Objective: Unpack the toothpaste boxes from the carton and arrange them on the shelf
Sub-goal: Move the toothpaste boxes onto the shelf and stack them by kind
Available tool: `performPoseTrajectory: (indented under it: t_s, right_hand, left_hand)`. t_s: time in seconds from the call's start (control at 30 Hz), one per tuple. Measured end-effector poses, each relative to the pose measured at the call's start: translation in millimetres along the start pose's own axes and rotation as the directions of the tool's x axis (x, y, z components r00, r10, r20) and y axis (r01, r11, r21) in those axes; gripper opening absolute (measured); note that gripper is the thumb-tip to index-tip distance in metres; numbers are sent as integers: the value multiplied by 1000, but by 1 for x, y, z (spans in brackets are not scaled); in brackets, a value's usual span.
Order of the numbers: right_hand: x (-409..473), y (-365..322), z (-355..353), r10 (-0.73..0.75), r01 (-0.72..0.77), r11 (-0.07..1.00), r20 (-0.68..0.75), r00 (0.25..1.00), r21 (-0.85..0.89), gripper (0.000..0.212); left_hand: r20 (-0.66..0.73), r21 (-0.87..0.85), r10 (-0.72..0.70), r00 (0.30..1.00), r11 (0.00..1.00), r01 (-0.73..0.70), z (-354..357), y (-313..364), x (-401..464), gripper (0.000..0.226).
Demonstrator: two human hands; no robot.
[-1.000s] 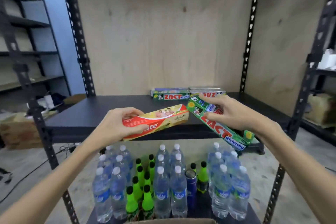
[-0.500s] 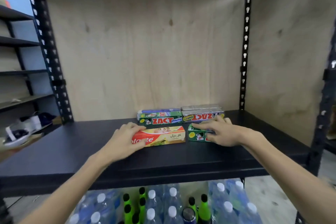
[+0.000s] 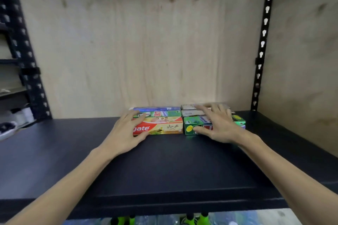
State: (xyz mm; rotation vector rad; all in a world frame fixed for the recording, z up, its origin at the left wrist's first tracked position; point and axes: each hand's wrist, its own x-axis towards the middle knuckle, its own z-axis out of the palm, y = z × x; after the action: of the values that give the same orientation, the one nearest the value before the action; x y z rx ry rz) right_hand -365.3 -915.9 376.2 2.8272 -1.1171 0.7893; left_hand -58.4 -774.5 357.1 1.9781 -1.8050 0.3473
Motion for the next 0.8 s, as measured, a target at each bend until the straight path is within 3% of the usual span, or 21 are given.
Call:
performPoseTrajectory:
  t_s: [0.2, 0.43, 0.6, 0.8]
  right_hand:
    - [18, 12, 12, -28, 32, 997, 50, 998, -77, 68]
    - [8, 8, 19, -29, 23, 996, -68, 997, -89, 66]
    - [-16, -11, 14, -105, 68, 982, -211, 972, -178, 62]
    - [-63, -52, 5, -26, 8, 999, -340, 940, -54, 60]
  left_hand:
    - [2, -91, -26, 1000, 996, 26, 0, 1, 6, 84]
    - [-47, -109, -70, 996, 992, 65, 0, 7, 2, 69]
    - [-98, 91, -83, 992, 992, 92, -7, 16, -7, 86]
    - [-198, 53, -36, 979, 997, 47, -22, 42, -43, 90]
